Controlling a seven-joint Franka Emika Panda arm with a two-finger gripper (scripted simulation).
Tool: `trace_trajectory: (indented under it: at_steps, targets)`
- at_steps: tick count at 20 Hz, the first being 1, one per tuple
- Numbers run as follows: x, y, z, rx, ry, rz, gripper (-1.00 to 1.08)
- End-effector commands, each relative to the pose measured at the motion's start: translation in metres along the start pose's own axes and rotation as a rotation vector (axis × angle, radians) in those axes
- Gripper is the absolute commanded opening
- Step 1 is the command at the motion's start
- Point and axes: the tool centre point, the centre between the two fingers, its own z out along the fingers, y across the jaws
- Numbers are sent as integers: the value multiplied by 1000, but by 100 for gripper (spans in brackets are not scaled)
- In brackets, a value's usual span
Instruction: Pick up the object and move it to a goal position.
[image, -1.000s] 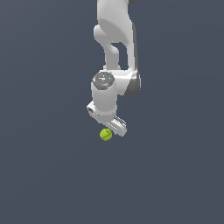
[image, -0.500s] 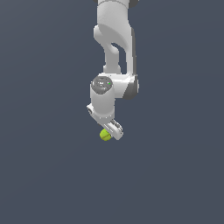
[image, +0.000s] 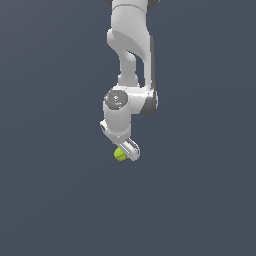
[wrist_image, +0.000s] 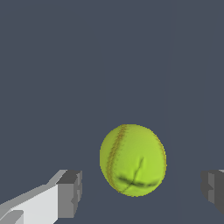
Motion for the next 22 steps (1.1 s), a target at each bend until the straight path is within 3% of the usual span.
trace_trajectory:
  at_steps: [1,11,12,22]
  targets:
    - [0,1,10,-1,-1,1,100]
    - [0,0,42,-1,0,4,100]
    - [0,0,42,-1,0,4,-100]
    - [0,0,42,0,0,4,-100]
